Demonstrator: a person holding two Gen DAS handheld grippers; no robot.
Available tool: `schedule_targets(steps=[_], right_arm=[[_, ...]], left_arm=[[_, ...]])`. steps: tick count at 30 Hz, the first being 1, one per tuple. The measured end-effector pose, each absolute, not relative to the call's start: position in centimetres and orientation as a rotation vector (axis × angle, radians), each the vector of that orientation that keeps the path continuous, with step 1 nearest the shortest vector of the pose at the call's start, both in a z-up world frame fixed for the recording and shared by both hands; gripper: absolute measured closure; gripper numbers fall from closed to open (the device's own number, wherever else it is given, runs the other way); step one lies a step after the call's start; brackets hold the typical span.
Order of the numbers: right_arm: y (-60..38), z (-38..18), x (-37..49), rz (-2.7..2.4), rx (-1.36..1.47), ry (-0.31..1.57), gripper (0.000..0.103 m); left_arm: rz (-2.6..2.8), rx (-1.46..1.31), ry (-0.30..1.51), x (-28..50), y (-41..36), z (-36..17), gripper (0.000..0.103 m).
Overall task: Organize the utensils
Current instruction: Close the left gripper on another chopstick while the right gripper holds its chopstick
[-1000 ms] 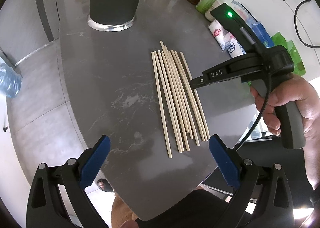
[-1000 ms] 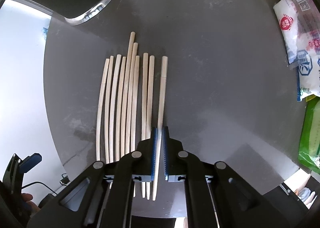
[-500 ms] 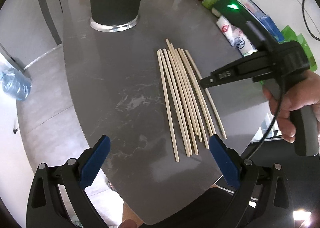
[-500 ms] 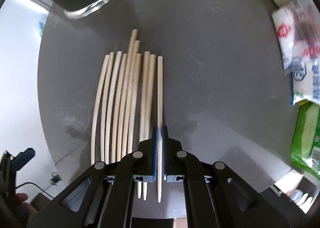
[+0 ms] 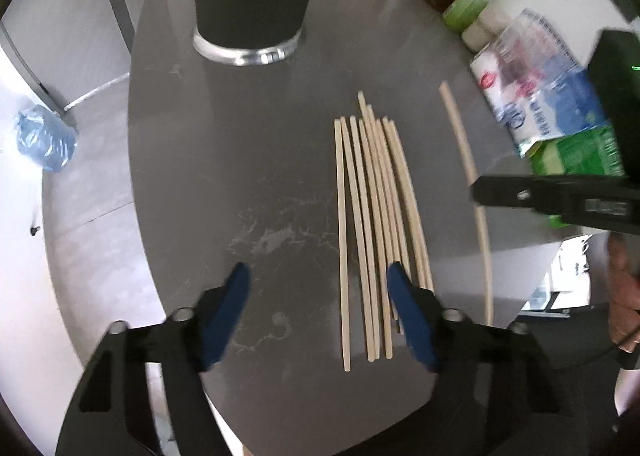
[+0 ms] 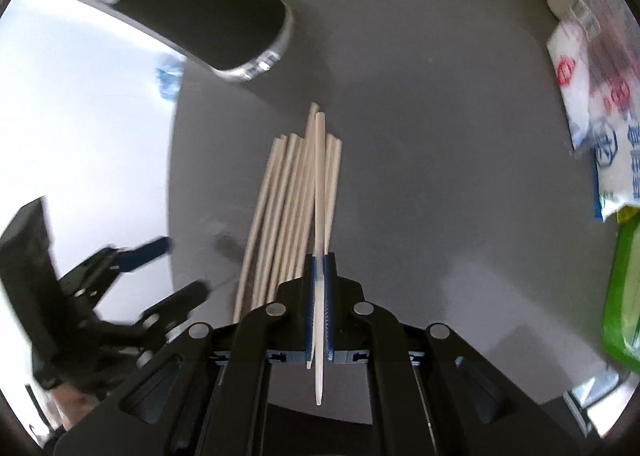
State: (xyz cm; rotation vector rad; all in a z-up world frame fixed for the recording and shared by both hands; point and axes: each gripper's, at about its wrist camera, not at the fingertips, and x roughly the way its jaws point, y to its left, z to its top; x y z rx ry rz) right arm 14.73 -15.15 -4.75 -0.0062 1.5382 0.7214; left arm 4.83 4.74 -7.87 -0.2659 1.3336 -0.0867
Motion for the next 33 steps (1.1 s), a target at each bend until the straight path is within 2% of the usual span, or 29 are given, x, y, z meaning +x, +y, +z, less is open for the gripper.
schedule_targets(steps=[3, 4, 5, 13, 15, 17, 30, 33], right_arm=[[-16.5, -4.2, 14.7, 0.784, 0.023, 1.527, 0.098], [-16.4, -4.3, 14.9, 0.799, 0.026, 1.522, 0.098], [-16.7, -4.2, 14.8, 0.819, 0.030, 1.516, 0.098], [-19.5, -4.5, 14.7, 0.890, 0.048, 1.522, 0.098], [-19.6, -4.8, 15.0, 0.898, 0.050, 1.523, 0.098], [-18.8, -4.9, 15.0, 0.908, 0.051, 1.523, 0.098], [-17.5, -6.8, 15.8, 0.975, 0.087, 1.529, 0.098], [-17.6, -7.4, 15.9, 1.001, 0.110, 1.542, 0.098]], left_arm=[[-0.086, -0.247, 1.357, 5.6, 3.5, -8.9, 0.063], [-0.083, -0.242, 1.361, 5.6, 3.5, -9.1, 0.075], [-0.077, -0.237, 1.367, 5.9, 3.3, -9.3, 0.077], [-0.042, -0.169, 1.427, 7.6, 1.5, -10.4, 0.079], [-0.033, -0.146, 1.456, 7.9, 1.2, -10.7, 0.086], [-0.023, -0.119, 1.478, 8.3, 0.9, -10.9, 0.089], [-0.027, -0.056, 1.586, 11.0, -0.5, -11.8, 0.090], [-0.023, -0.037, 1.613, 11.6, -0.3, -12.0, 0.099]])
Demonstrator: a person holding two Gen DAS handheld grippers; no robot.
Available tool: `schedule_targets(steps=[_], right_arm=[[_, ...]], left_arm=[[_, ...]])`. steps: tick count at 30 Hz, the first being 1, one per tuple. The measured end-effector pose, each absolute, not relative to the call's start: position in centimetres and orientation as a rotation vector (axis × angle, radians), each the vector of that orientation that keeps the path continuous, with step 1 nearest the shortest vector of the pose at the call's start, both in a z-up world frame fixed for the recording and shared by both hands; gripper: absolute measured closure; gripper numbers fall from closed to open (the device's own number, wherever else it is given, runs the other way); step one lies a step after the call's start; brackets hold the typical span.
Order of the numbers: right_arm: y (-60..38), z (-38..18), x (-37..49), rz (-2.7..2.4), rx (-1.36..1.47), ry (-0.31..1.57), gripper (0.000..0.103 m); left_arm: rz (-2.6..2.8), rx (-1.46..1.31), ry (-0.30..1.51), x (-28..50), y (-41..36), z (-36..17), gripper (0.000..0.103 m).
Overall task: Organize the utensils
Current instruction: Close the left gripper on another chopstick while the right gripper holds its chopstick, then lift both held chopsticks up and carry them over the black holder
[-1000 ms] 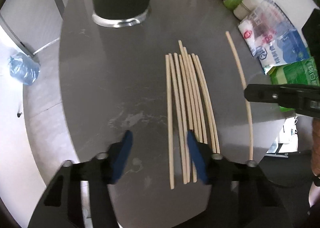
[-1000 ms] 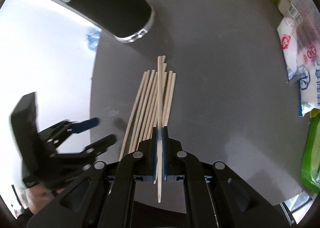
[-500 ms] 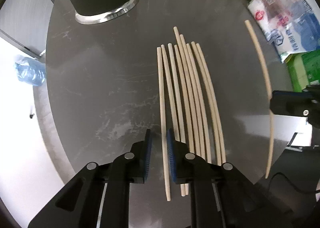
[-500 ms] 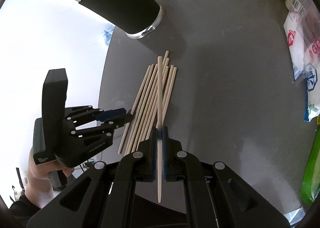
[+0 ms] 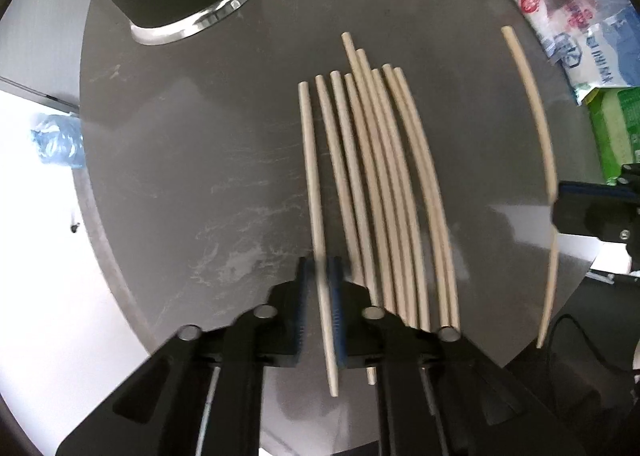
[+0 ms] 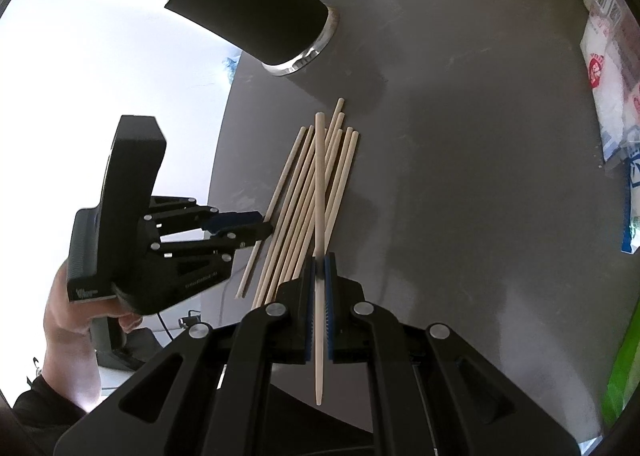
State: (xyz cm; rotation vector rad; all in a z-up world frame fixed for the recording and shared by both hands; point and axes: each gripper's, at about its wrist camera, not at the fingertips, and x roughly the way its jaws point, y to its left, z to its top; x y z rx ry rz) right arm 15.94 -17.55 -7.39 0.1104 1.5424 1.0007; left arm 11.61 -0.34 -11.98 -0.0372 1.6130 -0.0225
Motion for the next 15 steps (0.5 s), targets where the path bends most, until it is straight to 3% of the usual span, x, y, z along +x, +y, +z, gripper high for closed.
schedule_targets(steps=[15], right_arm=[[-19.2, -8.4, 17.9, 1.080, 0.138, 1.561, 0.098]], left_arm=[[0.033, -0.026, 1.642, 11.7, -0.2, -12.7, 0.099]])
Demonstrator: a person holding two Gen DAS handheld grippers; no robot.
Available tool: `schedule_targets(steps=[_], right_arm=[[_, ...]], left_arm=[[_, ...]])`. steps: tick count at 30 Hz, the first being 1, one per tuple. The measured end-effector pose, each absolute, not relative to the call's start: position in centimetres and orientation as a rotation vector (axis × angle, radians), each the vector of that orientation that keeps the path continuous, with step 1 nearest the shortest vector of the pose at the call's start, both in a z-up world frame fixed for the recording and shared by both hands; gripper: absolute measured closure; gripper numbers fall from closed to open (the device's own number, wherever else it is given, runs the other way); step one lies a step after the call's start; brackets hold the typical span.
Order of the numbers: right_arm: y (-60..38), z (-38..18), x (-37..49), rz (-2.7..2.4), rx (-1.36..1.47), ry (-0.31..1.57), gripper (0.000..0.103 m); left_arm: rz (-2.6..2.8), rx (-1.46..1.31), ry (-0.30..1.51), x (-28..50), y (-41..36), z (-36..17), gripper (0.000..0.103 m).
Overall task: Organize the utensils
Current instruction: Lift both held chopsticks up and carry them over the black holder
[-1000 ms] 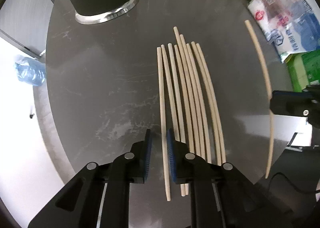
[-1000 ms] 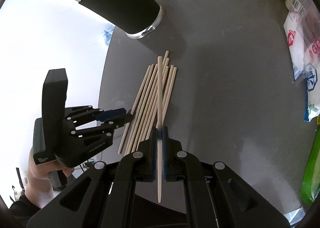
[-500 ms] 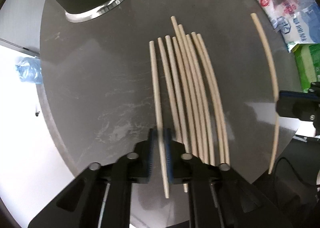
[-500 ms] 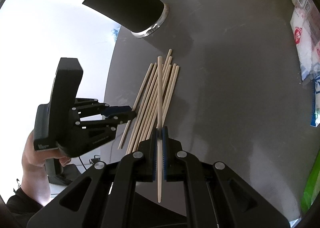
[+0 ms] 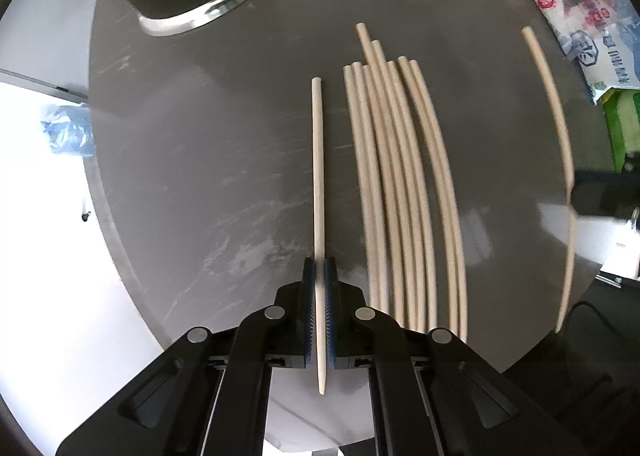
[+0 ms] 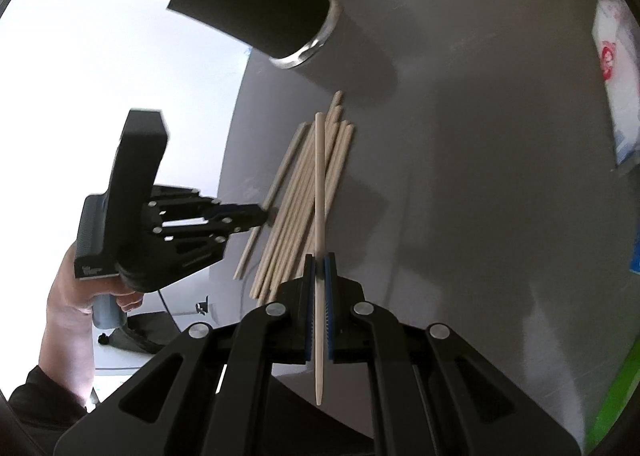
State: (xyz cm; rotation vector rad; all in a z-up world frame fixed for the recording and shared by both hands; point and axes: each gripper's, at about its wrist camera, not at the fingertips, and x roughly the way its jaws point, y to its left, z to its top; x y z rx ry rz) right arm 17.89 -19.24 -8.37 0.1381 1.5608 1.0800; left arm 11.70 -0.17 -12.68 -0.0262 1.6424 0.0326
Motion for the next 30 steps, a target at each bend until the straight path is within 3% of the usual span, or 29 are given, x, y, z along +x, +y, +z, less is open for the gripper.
schedule_targets(steps=[4, 13, 18, 30], right_arm=[[-19.7, -7.9, 17.9, 1.072, 0.158, 1.555, 0.098], [-19.3, -5.0, 17.8, 1.039, 0.186, 1.498, 0.098], [-18.5, -3.1, 17.7, 1.017, 0.213, 1.456, 0.098], [-11.6, 7.5, 21.2, 1.025, 0.142, 1.025, 0.098]], left_arm=[[0.062, -0.073, 1.570, 10.9, 1.6, -11.7, 0.099], [0.057, -0.259, 1.232, 9.0, 3.3, -3.0, 0.099], [0.000, -0.374, 1.095, 8.4, 5.2, -0.6, 0.099], [-0.061, -0.454, 0.706, 9.9, 10.3, 7.8, 0.099]])
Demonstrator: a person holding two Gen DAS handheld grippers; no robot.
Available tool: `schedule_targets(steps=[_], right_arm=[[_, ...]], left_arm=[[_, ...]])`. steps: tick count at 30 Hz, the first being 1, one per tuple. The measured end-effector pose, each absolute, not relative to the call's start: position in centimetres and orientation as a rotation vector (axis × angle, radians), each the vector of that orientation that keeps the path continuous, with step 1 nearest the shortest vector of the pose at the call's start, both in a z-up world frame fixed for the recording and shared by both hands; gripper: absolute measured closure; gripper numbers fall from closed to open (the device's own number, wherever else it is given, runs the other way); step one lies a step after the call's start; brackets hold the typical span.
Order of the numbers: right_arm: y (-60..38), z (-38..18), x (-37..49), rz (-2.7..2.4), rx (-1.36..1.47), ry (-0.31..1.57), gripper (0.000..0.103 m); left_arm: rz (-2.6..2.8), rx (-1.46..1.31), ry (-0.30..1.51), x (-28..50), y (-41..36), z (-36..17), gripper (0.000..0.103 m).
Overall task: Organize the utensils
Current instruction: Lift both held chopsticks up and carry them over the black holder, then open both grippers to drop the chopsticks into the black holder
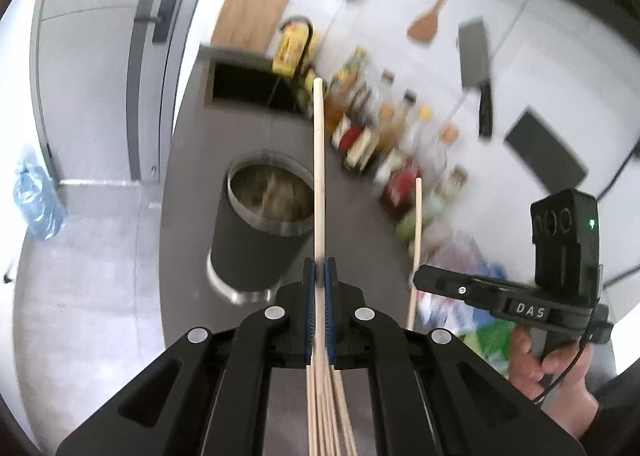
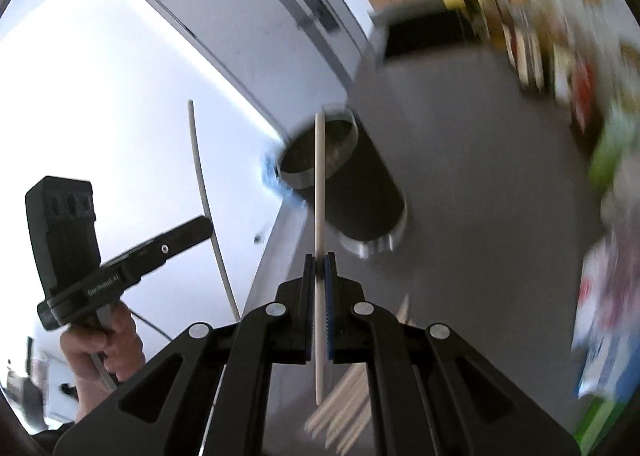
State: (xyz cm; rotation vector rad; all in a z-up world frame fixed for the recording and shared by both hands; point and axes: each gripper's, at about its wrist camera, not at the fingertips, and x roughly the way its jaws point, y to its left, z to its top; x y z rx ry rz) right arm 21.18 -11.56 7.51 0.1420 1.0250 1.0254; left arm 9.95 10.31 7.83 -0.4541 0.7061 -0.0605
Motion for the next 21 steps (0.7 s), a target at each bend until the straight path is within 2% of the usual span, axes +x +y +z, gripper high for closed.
schedule_targets(steps=[8, 17, 21], right_arm=[[-6.7, 12.3, 23.4, 1.033, 0.124, 0.869, 0.098], [-2.5, 15.0, 24.5, 1.064, 0.179, 0.676, 0.098], [-1.2, 14.1, 25.6, 1.023, 0.163, 0.598, 0.098]], left_arm=[[-0.065, -0.440, 0.549, 12.0, 12.6, 10.5, 0.099], [-0.017, -0.441, 0.401, 13.6, 16.0, 11.8, 0.099], [-0.017, -0.395, 0.331, 14.1, 15.6, 11.1, 0.099]])
